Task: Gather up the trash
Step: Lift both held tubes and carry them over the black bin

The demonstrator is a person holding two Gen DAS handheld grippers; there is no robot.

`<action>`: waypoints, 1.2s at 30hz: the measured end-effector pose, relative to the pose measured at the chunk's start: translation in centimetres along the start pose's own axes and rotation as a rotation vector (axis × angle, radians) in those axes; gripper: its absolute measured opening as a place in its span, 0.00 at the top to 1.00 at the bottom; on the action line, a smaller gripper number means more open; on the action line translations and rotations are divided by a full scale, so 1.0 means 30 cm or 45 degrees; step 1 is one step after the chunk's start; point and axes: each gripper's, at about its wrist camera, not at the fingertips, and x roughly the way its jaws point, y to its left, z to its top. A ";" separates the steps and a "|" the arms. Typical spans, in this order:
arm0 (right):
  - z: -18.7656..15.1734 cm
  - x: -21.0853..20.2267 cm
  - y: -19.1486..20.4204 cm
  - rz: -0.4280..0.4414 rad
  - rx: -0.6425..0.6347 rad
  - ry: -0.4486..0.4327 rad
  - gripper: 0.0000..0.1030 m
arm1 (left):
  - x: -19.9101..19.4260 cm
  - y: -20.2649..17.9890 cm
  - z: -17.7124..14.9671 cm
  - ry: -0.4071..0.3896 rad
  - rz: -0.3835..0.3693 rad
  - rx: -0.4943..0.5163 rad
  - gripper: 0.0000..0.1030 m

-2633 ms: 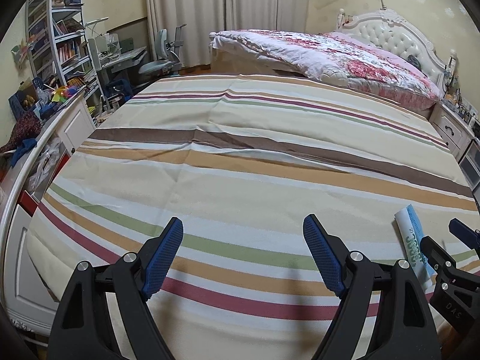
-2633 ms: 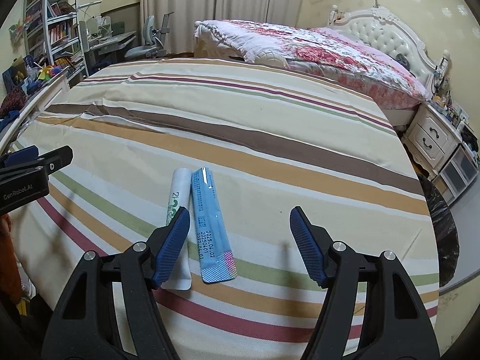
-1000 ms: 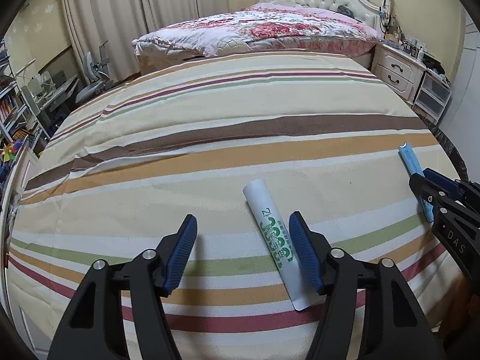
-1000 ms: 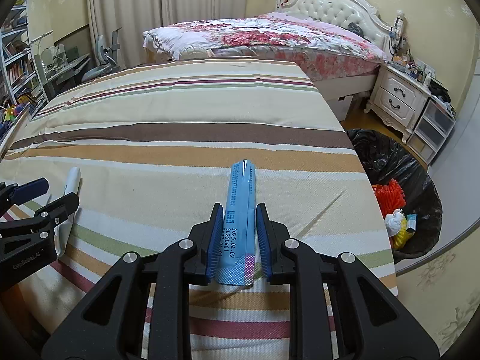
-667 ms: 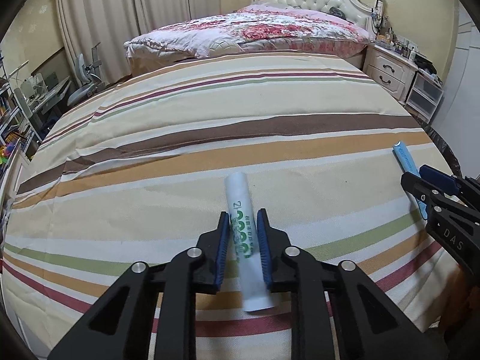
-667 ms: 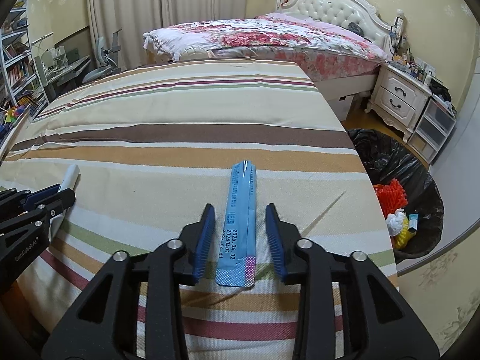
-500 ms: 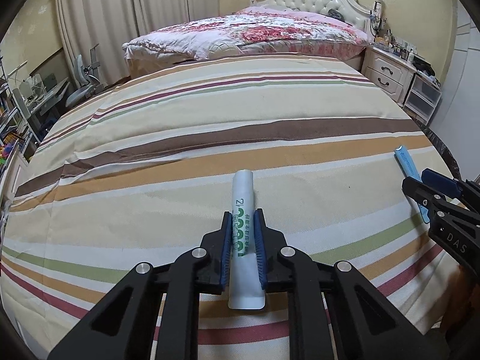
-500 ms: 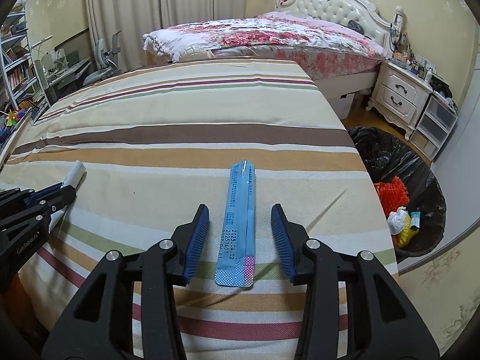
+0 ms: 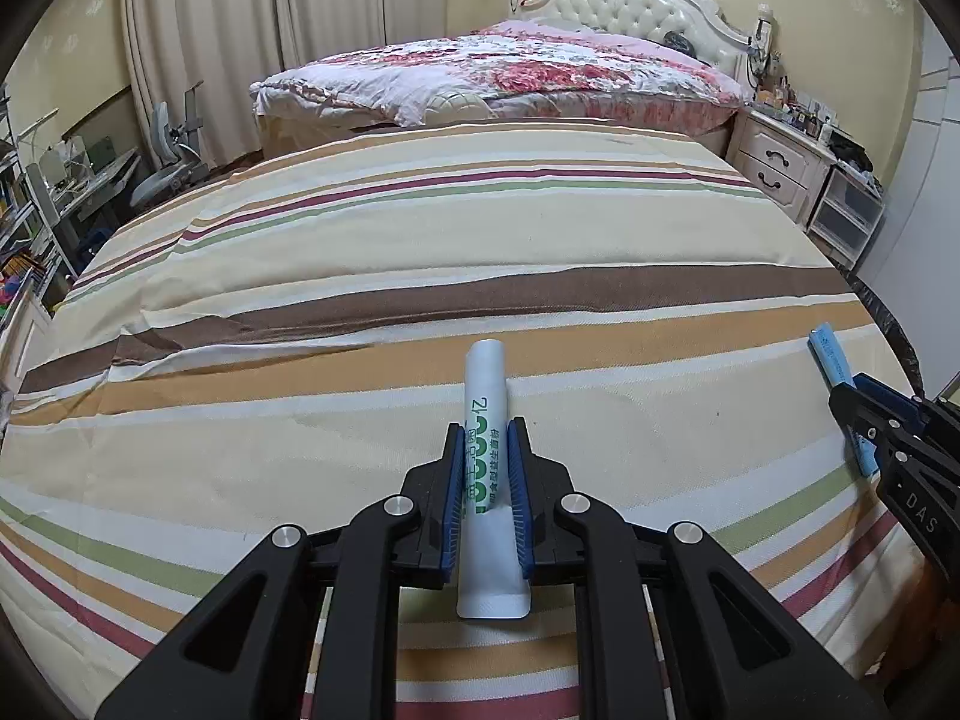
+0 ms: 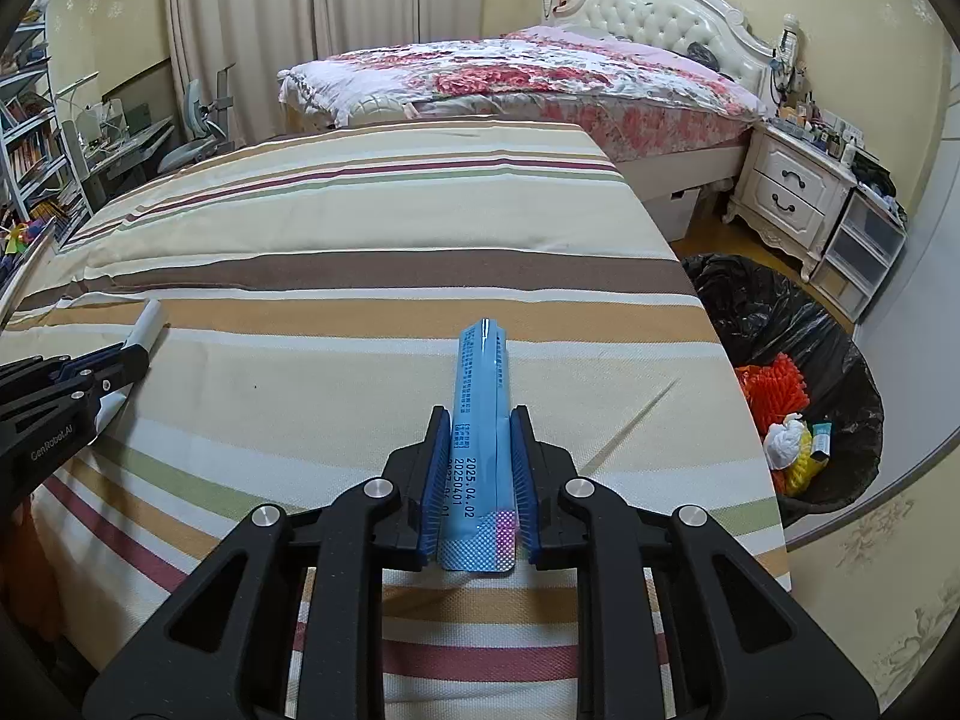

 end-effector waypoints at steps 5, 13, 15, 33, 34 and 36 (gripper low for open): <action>0.007 -0.003 -0.002 -0.007 0.005 0.002 0.80 | -0.003 -0.006 0.008 -0.014 -0.009 0.008 0.85; 0.022 -0.027 -0.029 -0.016 0.039 -0.027 0.81 | -0.029 -0.040 0.039 -0.074 -0.008 0.038 0.85; 0.025 -0.036 -0.041 -0.019 0.048 -0.039 0.80 | -0.035 -0.053 0.050 -0.091 -0.008 0.045 0.85; 0.080 -0.138 -0.198 -0.119 0.151 -0.157 0.80 | -0.106 -0.267 0.188 -0.267 -0.115 0.156 0.85; 0.084 -0.145 -0.209 -0.129 0.157 -0.165 0.80 | -0.108 -0.285 0.197 -0.274 -0.125 0.166 0.85; 0.094 -0.159 -0.236 -0.147 0.172 -0.182 0.80 | -0.108 -0.319 0.212 -0.287 -0.143 0.184 0.85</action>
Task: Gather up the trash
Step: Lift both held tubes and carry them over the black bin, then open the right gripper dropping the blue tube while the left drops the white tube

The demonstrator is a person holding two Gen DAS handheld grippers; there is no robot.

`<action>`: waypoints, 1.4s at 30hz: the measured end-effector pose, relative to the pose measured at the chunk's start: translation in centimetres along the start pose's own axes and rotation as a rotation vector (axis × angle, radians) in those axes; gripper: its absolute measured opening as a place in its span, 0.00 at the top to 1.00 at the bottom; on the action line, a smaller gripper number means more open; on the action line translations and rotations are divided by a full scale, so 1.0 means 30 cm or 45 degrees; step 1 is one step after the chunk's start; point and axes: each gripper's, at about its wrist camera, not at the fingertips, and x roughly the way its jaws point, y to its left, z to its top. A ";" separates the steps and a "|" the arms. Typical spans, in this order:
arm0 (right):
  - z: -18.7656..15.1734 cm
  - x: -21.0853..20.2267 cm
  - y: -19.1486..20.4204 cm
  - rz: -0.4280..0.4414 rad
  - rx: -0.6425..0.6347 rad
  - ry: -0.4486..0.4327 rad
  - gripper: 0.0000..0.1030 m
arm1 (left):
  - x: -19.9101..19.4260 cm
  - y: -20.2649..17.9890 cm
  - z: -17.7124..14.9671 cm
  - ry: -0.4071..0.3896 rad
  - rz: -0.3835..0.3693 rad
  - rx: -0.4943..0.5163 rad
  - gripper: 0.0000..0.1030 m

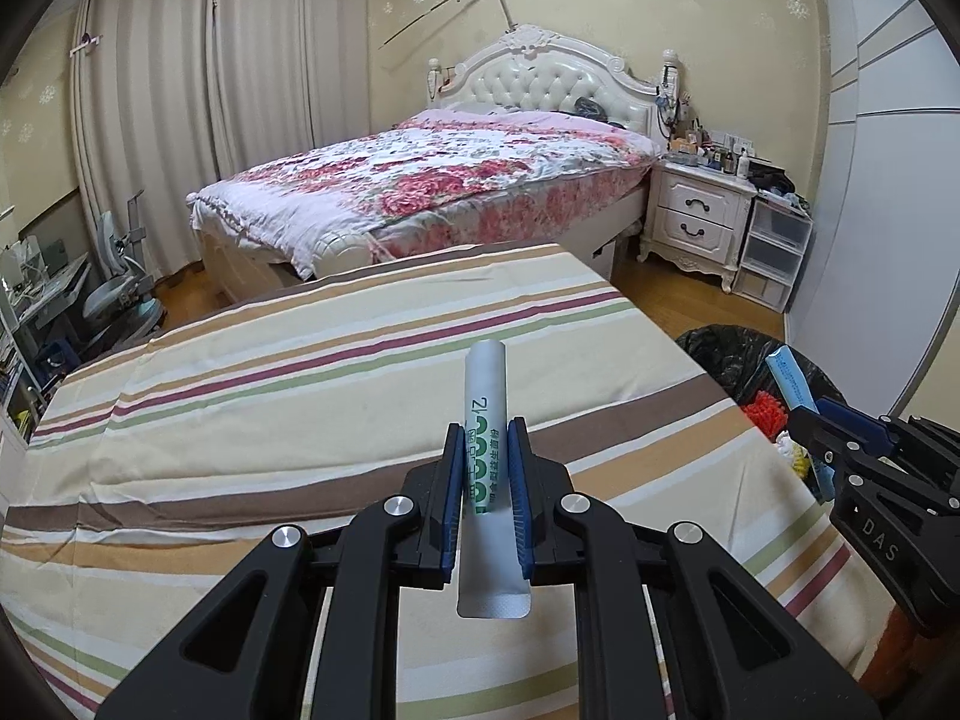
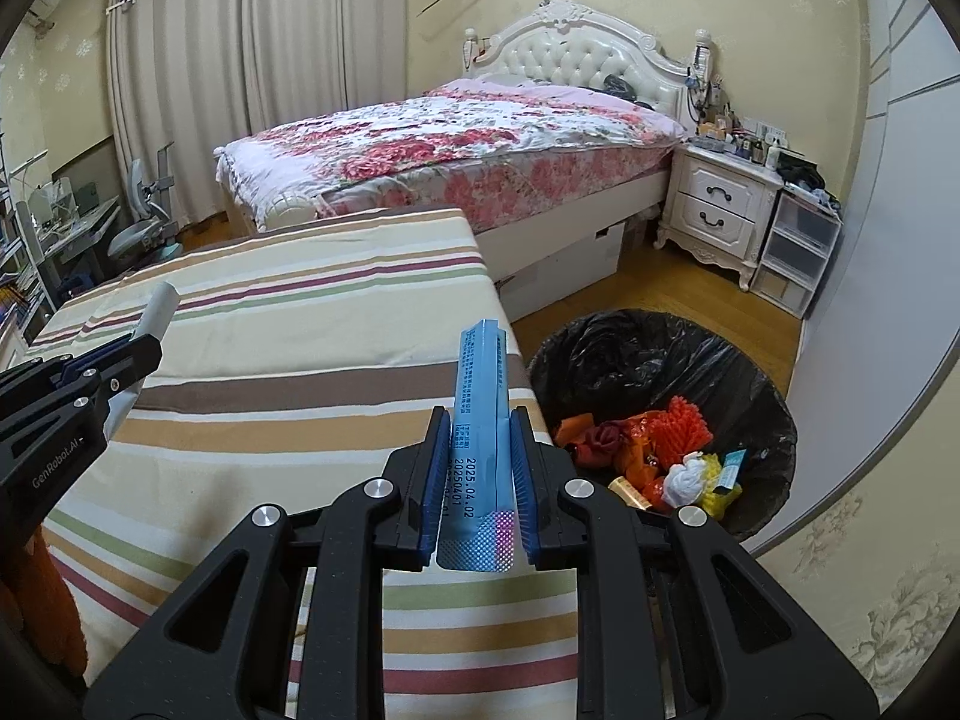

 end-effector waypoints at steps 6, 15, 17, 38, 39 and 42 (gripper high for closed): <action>0.047 -0.021 -0.093 -0.066 0.050 -0.044 0.80 | 0.025 -0.104 0.067 -0.047 -0.066 0.048 0.85; 0.119 -0.028 -0.232 -0.188 0.108 -0.120 0.80 | 0.068 -0.236 0.157 -0.100 -0.140 0.089 0.85; 0.129 -0.024 -0.254 -0.210 0.115 -0.131 0.80 | 0.080 -0.264 0.179 -0.112 -0.154 0.094 0.85; 0.135 0.167 -0.443 -0.284 0.244 -0.061 0.80 | 0.306 -0.498 0.259 -0.061 -0.199 0.204 0.85; 0.135 0.177 -0.450 -0.289 0.249 -0.059 0.80 | 0.318 -0.508 0.262 -0.058 -0.200 0.210 0.85; 0.143 0.205 -0.467 -0.299 0.258 -0.048 0.80 | 0.350 -0.530 0.267 -0.041 -0.198 0.222 0.85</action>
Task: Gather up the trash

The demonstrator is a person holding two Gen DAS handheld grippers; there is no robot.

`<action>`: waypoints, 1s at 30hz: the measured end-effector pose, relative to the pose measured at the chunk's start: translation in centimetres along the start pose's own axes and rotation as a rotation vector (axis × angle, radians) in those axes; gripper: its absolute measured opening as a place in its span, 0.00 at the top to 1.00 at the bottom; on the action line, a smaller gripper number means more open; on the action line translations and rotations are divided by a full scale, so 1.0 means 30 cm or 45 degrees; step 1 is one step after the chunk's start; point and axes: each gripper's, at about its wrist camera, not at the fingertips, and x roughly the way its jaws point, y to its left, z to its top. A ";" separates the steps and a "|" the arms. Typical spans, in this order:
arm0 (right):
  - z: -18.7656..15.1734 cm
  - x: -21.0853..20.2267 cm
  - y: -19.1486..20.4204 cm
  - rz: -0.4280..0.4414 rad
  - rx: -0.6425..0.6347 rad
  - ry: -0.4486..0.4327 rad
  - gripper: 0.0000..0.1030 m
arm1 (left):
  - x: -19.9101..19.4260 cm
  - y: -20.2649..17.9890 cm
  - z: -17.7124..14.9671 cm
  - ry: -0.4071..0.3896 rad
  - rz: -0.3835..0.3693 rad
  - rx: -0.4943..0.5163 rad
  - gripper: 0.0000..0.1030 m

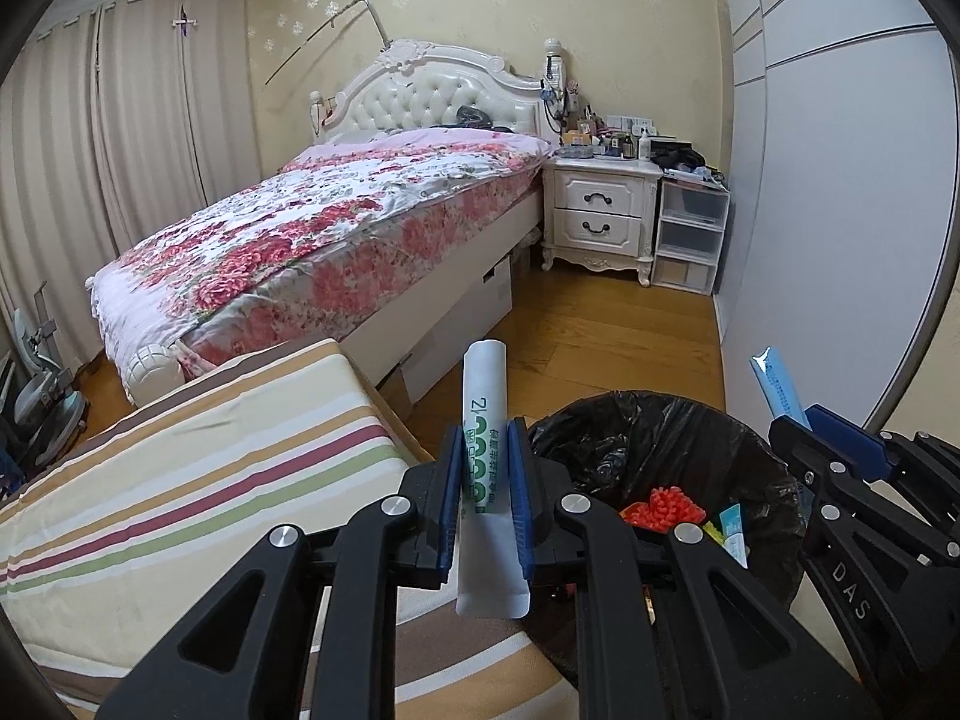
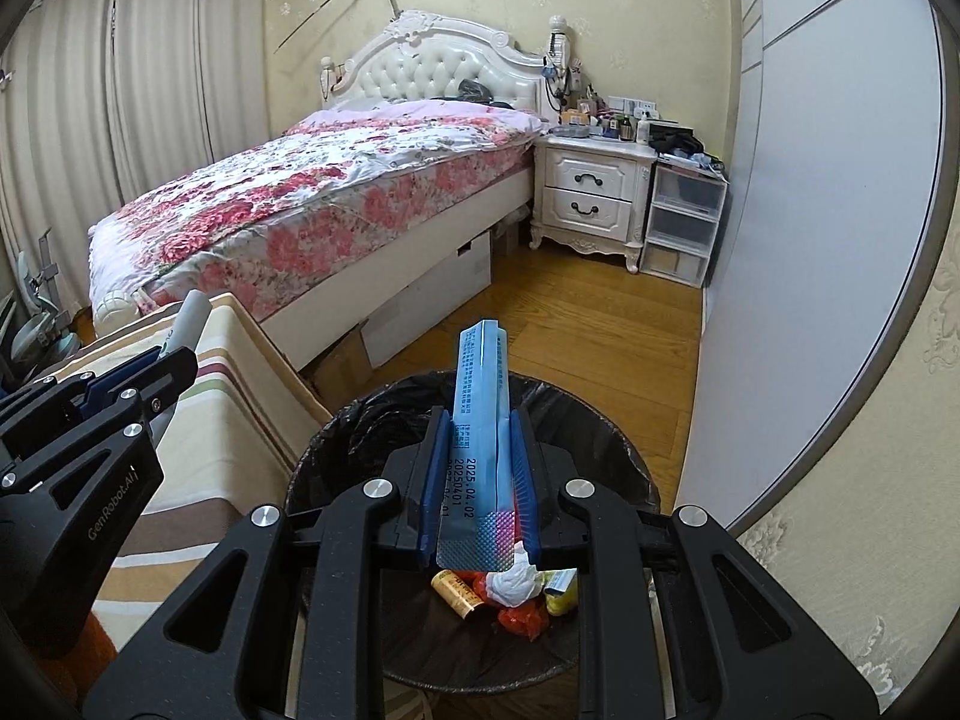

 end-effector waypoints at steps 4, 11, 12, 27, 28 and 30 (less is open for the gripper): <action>0.000 0.031 -0.019 -0.007 0.017 0.012 0.80 | 0.037 -0.002 0.002 0.030 0.009 0.001 0.83; -0.009 0.053 -0.049 -0.024 0.044 0.015 0.63 | 0.056 -0.014 0.006 0.027 0.025 0.010 0.46; -0.010 0.052 -0.053 -0.025 0.051 0.011 0.62 | 0.056 -0.015 0.006 0.025 0.027 0.014 0.45; -0.019 0.016 -0.076 -0.097 0.063 -0.022 0.29 | 0.048 0.017 -0.002 0.013 0.098 0.000 0.22; -0.019 0.015 -0.079 -0.099 0.066 -0.023 0.28 | 0.046 0.019 -0.005 0.018 0.101 -0.003 0.22; -0.023 0.011 -0.079 -0.110 0.067 -0.020 0.23 | 0.043 0.027 -0.009 0.022 0.108 -0.008 0.22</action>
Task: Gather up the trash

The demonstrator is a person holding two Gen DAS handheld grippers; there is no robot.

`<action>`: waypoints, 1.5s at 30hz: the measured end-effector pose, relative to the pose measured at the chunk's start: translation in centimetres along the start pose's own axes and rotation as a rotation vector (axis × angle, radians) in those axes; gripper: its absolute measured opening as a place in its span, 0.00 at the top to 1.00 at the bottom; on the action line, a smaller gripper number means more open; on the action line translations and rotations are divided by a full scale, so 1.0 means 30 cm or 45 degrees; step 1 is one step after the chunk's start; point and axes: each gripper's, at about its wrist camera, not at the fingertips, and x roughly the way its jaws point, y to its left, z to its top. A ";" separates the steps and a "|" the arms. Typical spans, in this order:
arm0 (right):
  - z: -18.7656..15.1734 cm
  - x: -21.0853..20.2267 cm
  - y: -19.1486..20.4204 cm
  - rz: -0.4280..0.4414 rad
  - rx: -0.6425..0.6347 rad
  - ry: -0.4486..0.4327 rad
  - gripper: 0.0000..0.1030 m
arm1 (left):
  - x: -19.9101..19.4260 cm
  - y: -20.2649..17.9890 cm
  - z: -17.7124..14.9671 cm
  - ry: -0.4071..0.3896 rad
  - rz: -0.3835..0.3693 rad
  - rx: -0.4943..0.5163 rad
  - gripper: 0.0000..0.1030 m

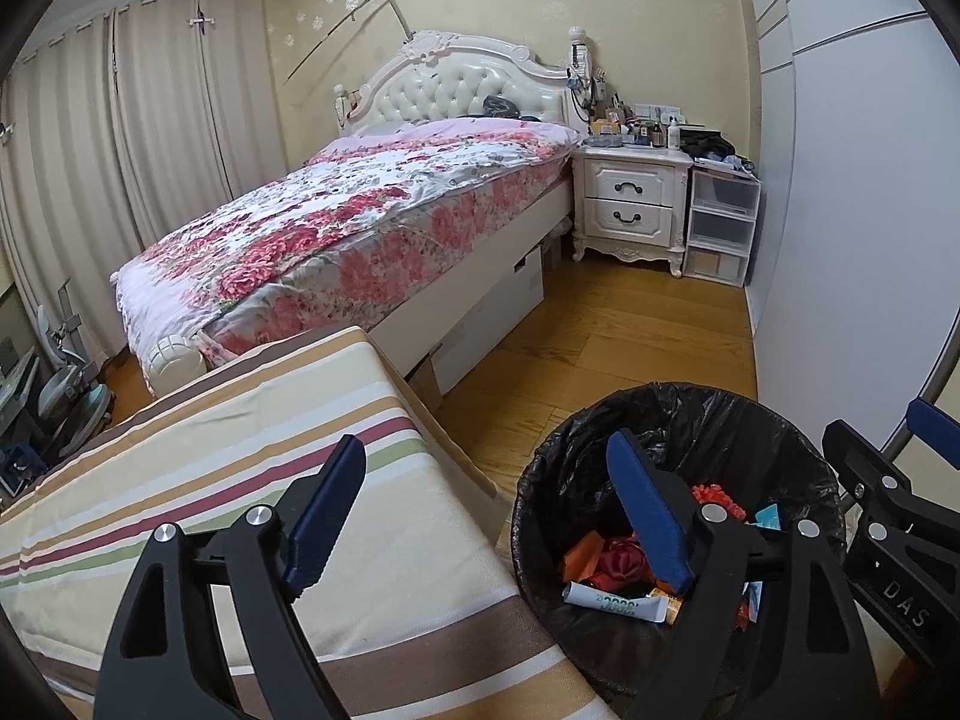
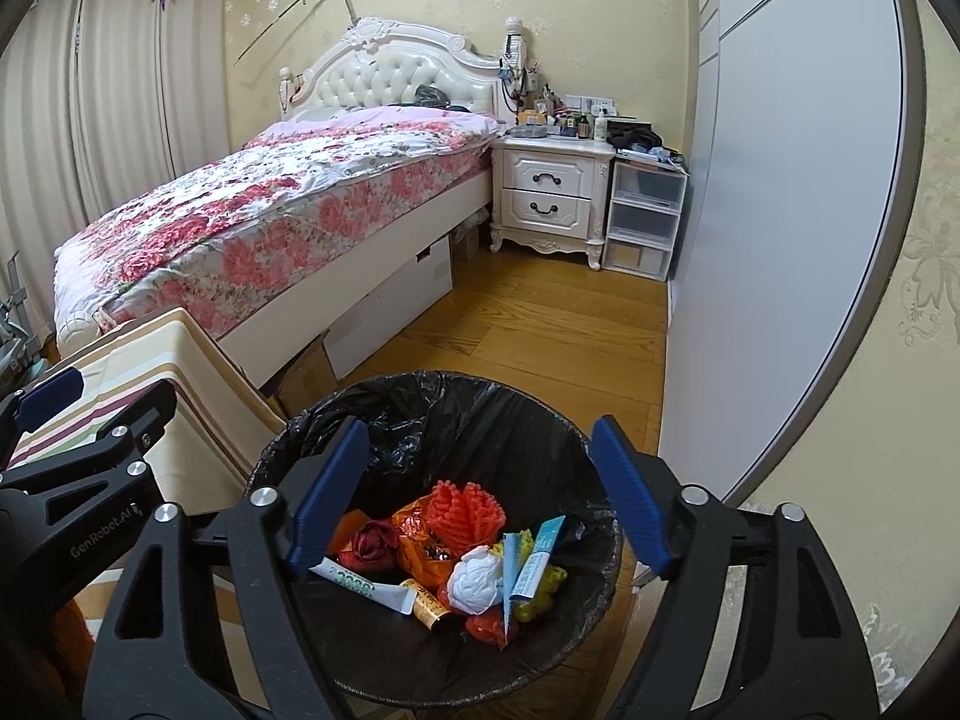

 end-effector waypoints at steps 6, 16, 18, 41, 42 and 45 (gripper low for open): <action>-0.025 -0.021 0.011 -0.019 -0.011 -0.005 0.16 | -0.015 0.022 -0.019 0.005 0.027 0.000 0.19; -0.085 -0.063 0.021 -0.029 -0.021 0.024 0.12 | -0.070 0.065 -0.072 0.019 0.027 -0.041 0.19; -0.094 -0.086 0.026 -0.026 -0.023 0.019 0.12 | -0.091 0.073 -0.081 0.019 0.021 -0.051 0.19; -0.171 -0.363 0.092 0.015 -0.080 -0.086 0.12 | -0.382 0.192 -0.220 -0.076 0.071 -0.114 0.18; -0.174 -0.373 0.096 0.020 -0.087 -0.088 0.12 | -0.393 0.197 -0.226 -0.081 0.071 -0.120 0.18; -0.182 -0.405 0.109 0.029 -0.107 -0.104 0.12 | -0.429 0.211 -0.240 -0.093 0.071 -0.132 0.18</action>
